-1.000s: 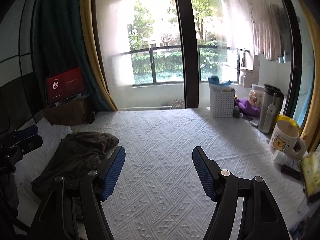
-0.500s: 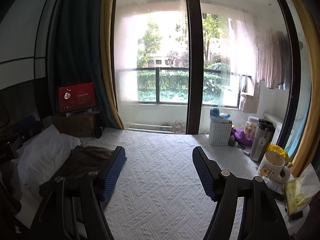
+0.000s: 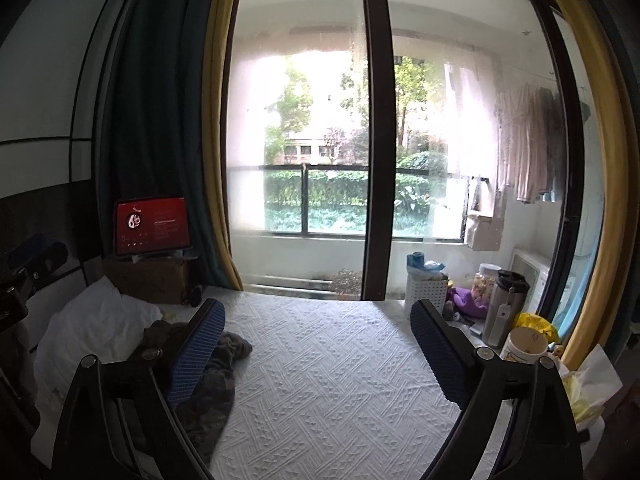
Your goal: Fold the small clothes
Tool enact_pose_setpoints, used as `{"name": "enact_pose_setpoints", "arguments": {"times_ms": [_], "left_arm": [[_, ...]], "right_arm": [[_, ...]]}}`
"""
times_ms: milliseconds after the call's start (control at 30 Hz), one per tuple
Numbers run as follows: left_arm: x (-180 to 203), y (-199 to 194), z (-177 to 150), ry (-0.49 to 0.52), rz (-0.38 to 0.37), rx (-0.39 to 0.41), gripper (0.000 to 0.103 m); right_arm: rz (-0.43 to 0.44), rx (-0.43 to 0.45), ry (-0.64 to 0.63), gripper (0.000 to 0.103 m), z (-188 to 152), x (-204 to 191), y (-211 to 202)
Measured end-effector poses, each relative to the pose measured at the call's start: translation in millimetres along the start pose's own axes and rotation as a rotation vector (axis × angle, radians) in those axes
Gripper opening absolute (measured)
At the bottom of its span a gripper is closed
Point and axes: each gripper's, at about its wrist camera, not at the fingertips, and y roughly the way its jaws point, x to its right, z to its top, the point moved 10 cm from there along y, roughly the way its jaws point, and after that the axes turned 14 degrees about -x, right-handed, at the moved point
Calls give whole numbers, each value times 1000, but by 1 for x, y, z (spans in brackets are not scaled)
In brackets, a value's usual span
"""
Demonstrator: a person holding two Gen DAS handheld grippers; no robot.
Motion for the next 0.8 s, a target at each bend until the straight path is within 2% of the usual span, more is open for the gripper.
{"name": "enact_pose_setpoints", "arguments": {"times_ms": [200,500,800], "left_arm": [[-9,-6,1,-2,21,17,102],[-31,-23,10,-50,42,80,102],[-39,-13,1,-58,45,41,102]], "right_arm": [[-1,21,32,98,7,1,-9],[-14,29,9,99,13,-9,-14],[-28,3,38,99,10,-11,3]]}}
